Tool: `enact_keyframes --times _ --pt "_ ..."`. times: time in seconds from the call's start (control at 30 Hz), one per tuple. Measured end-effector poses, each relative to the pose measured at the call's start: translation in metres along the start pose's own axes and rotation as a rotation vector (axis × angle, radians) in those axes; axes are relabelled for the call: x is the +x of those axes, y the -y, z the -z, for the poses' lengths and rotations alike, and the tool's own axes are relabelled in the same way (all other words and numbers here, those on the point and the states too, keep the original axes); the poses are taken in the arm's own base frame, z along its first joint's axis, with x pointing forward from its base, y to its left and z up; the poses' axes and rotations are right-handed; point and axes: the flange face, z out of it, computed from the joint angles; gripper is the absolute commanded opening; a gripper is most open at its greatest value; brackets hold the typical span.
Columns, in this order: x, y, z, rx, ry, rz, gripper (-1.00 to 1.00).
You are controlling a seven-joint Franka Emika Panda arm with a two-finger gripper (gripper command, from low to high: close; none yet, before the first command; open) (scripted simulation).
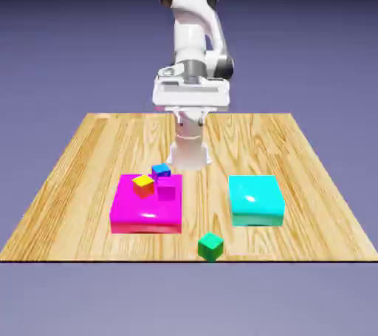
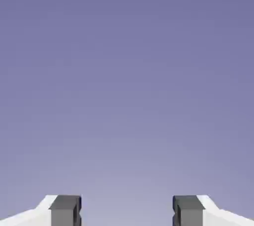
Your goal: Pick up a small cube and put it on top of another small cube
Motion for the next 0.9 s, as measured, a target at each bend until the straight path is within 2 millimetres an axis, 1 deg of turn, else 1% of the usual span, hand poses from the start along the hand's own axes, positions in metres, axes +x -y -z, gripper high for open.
enact_keyframes --times 0.17,0.37,0.67,0.9 --pt "-0.011 0.004 -0.034 -0.006 0.092 0.222 0.00" --pt "-0.030 0.006 -0.075 -0.009 0.195 0.500 0.00" --pt "-0.065 0.005 -0.135 -0.005 0.339 0.941 0.00" --pt "-0.094 0.001 -0.176 0.004 0.444 1.307 0.00"
